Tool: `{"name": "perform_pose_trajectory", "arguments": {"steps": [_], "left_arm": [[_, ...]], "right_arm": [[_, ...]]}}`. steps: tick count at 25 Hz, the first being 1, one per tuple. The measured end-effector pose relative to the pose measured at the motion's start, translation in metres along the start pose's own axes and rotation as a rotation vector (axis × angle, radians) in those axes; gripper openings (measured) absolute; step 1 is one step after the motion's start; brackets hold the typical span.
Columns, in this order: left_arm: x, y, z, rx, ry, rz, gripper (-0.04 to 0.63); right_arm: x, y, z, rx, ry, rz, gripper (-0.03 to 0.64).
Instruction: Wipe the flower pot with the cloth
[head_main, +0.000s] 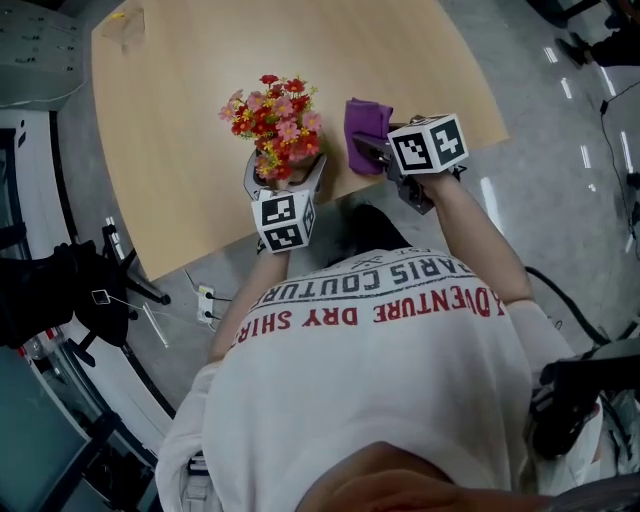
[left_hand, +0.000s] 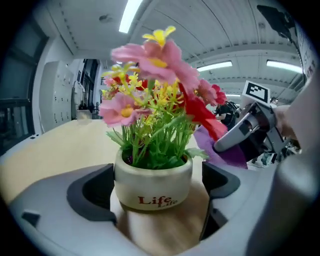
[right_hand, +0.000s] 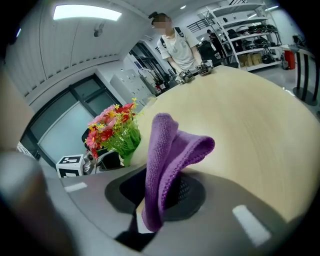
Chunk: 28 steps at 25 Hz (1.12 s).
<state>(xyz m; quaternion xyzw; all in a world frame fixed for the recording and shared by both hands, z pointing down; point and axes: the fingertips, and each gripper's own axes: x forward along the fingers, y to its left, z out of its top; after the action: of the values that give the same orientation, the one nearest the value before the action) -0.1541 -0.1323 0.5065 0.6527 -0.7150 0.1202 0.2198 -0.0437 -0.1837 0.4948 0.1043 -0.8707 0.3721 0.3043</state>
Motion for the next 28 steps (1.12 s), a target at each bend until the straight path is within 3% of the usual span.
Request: {"name": "perform_pose_trajectory", "arguments": {"steps": [5, 9, 15, 21, 25, 28], "left_arm": [[0.004, 0.004, -0.001, 0.031, -0.012, 0.045, 0.534], [0.002, 0.011, -0.003, 0.077, -0.002, 0.019, 0.506], [0.002, 0.015, -0.003, 0.182, 0.023, -0.162, 0.502], [0.002, 0.012, -0.007, 0.298, 0.063, -0.360, 0.500], [0.003, 0.011, -0.009, 0.338, 0.067, -0.433, 0.500], [0.002, 0.009, -0.006, 0.343, 0.058, -0.451, 0.500]], "right_arm": [[0.003, 0.000, 0.004, -0.014, 0.007, 0.029, 0.059], [0.010, 0.006, 0.000, -0.007, 0.015, 0.053, 0.059], [0.011, 0.015, -0.007, 0.015, 0.017, 0.095, 0.060], [0.012, 0.033, -0.011, 0.087, -0.005, 0.205, 0.060], [0.021, 0.046, -0.008, 0.147, -0.020, 0.286, 0.059], [0.027, 0.050, -0.003, 0.144, -0.014, 0.287, 0.060]]}}
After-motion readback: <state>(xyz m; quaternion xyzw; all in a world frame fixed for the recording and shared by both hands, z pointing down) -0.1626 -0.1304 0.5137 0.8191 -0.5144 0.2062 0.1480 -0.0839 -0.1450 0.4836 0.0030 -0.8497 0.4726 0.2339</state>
